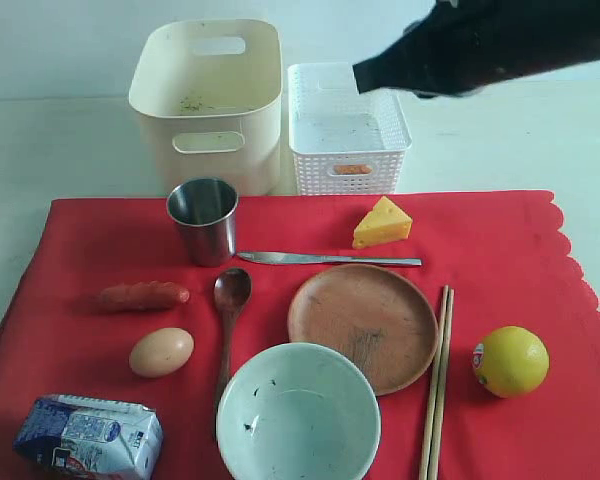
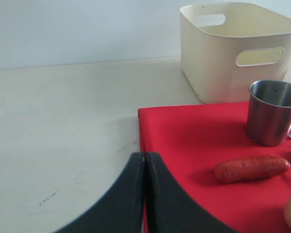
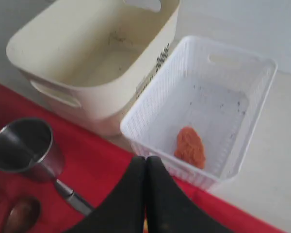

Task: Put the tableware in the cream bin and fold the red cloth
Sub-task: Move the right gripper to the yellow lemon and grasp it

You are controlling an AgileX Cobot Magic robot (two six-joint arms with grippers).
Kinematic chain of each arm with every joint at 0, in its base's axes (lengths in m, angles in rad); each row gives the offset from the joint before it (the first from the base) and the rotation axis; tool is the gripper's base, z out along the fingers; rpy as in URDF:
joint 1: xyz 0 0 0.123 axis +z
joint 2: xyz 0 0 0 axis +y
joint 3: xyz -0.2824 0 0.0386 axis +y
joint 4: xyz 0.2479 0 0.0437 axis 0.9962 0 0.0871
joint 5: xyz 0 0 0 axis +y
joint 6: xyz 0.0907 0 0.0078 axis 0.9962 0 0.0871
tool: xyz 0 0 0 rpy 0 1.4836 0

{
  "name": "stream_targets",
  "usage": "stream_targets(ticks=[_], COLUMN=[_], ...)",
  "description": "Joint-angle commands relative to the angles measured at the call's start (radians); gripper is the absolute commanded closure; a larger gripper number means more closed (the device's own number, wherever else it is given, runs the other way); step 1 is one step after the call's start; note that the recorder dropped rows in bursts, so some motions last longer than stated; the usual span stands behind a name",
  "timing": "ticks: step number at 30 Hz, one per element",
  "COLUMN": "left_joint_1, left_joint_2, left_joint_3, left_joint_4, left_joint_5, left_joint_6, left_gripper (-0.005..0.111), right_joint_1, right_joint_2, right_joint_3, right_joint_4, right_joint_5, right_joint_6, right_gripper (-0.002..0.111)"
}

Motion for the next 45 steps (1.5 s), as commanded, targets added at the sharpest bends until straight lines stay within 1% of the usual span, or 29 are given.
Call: stream_targets(ticks=[1,3,9,13,16,18,21,24,28,31,38,43,45], left_joint_1=[0.002,0.002,0.002,0.002,0.002,0.002,0.002,0.002,0.002,0.002,0.002,0.002,0.002], left_joint_2=[-0.006,-0.006,-0.006,-0.006,-0.006,-0.006,-0.006,-0.006,-0.006,-0.006,-0.006,-0.006,-0.006], left_joint_3=[-0.001,-0.001,-0.001,-0.001,-0.001,-0.001,-0.001,-0.001,-0.001,-0.001,-0.001,-0.001,-0.001], left_joint_4=[-0.005,-0.005,-0.005,-0.005,-0.005,-0.005,-0.005,-0.005,-0.005,-0.005,-0.005,-0.005,-0.005], left_joint_5=[-0.008,-0.008,-0.008,-0.008,-0.008,-0.008,-0.008,-0.008,-0.008,-0.008,-0.008,-0.008,-0.008], left_joint_6=[-0.001,-0.001,-0.001,-0.001,-0.001,-0.001,-0.001,-0.001,-0.001,-0.001,-0.001,-0.001,-0.001], left_gripper=[0.104,0.104,0.104,0.104,0.104,0.104,0.104,0.104,0.104,0.104,0.104,0.104,0.104], right_joint_1=[0.001,0.001,0.001,0.001,0.001,0.001,0.001,0.001,0.001,0.001,0.001,0.001,0.001], right_joint_2=[-0.032,-0.032,-0.032,-0.032,-0.032,-0.046,-0.087,-0.156,-0.249,-0.266,-0.174,-0.091,-0.063], right_joint_3=[0.128,0.182,0.293,0.335,0.355,0.372,0.416,0.469,0.541,0.598,0.718,0.725,0.725], right_joint_4=[-0.008,-0.008,-0.006,-0.008,-0.014,-0.056,-0.082,-0.082,-0.082,-0.082,-0.077,-0.077,-0.077], right_joint_5=[-0.003,-0.008,-0.091,-0.035,0.026,0.059,0.061,0.043,0.025,-0.04,-0.223,-0.26,-0.289], right_joint_6=[0.042,0.053,0.053,0.053,0.044,0.044,0.056,0.086,0.112,0.132,0.132,0.133,0.133], right_gripper=[0.106,0.101,0.078,0.061,0.045,0.033,0.023,0.02,0.02,0.02,0.02,0.021,0.025])
